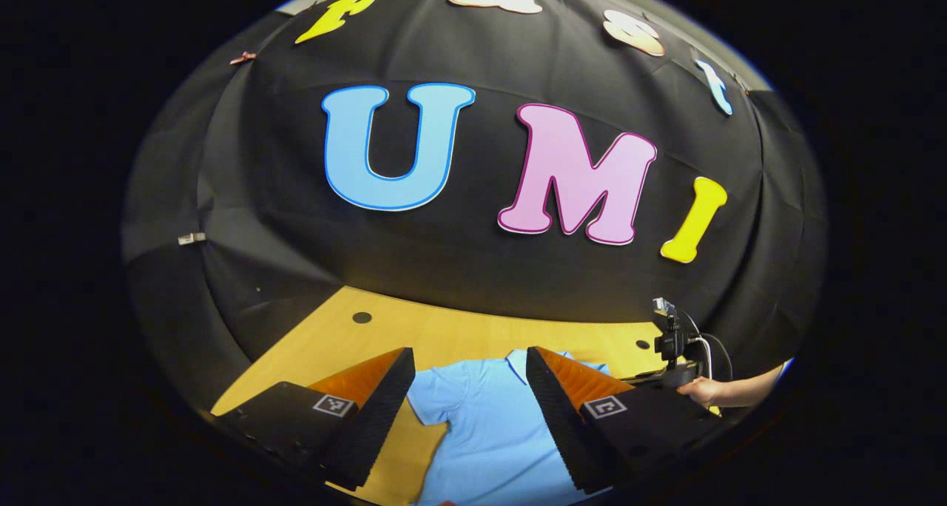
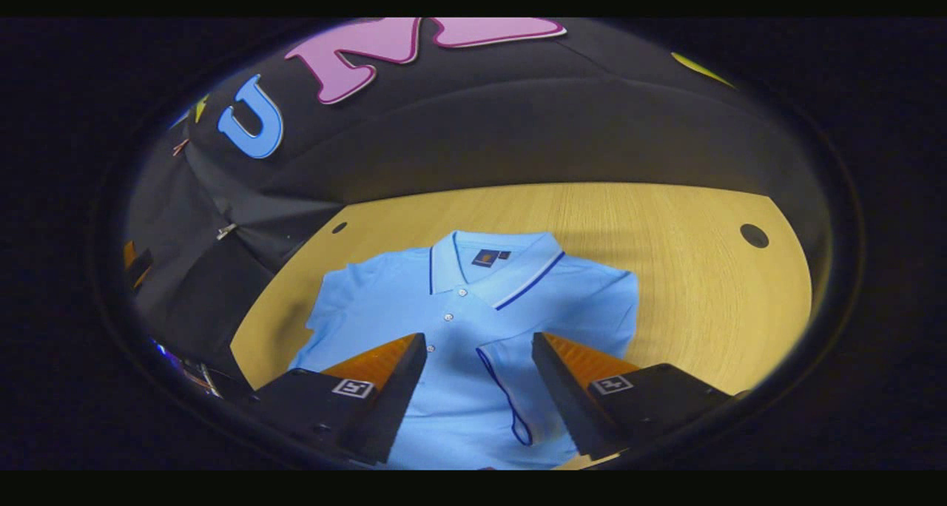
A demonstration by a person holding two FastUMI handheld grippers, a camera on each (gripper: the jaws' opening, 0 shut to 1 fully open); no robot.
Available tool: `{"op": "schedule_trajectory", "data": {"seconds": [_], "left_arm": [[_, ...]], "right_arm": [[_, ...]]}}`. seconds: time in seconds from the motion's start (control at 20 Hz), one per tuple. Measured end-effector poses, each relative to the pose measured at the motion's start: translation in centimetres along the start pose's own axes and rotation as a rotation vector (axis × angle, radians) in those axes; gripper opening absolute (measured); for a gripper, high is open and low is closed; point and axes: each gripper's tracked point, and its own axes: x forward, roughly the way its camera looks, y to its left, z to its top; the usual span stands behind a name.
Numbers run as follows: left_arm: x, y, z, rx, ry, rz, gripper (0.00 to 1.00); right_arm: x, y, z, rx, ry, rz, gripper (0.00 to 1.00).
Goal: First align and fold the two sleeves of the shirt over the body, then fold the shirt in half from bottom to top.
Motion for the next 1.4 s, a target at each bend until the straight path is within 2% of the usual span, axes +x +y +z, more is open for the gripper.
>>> {"op": "schedule_trajectory", "data": {"seconds": [0.05,0.3,0.4,0.5,0.6,0.7,0.85,1.0,1.25,1.4], "left_arm": [[1.3,0.3,-0.2,0.005,0.005,-0.005,0.97],[8.8,3.3,-2.5,0.059,0.072,-0.002,0.97],[12.6,4.8,-4.5,0.06,0.15,-0.003,0.96],[16.2,7.0,-6.4,0.101,0.207,0.032,0.97],[18.9,7.9,-8.8,0.134,0.272,0.047,0.97],[21.1,7.9,-10.9,0.114,0.327,0.026,0.97],[23.4,8.4,-15.2,0.1,0.435,0.018,0.97],[25.3,9.8,-19.0,0.093,0.53,0.06,0.97],[26.1,12.0,-23.1,0.109,0.643,0.127,0.97],[26.1,12.2,-23.4,0.105,0.65,0.135,1.0]], "right_arm": [[-0.8,-0.1,0.6,0.009,-0.019,-0.003,0.95],[-6.1,-1.5,2.1,-0.007,-0.088,-0.029,0.95],[-8.3,-2.7,1.3,-0.046,-0.077,-0.054,0.95],[-10.2,-4.0,0.5,-0.072,-0.073,-0.088,0.95],[-11.8,-4.4,-0.6,-0.052,-0.076,-0.105,0.95],[-13.1,-4.4,-2.1,-0.018,-0.07,-0.104,0.95],[-14.3,-4.6,-4.4,-0.013,-0.056,-0.11,0.95],[-14.6,-6.2,-7.5,0.015,-0.005,-0.134,0.95],[-15.1,-7.3,-7.9,0.051,-0.009,-0.153,0.95],[-15.1,-7.3,-7.8,0.056,-0.007,-0.153,0.95]]}}
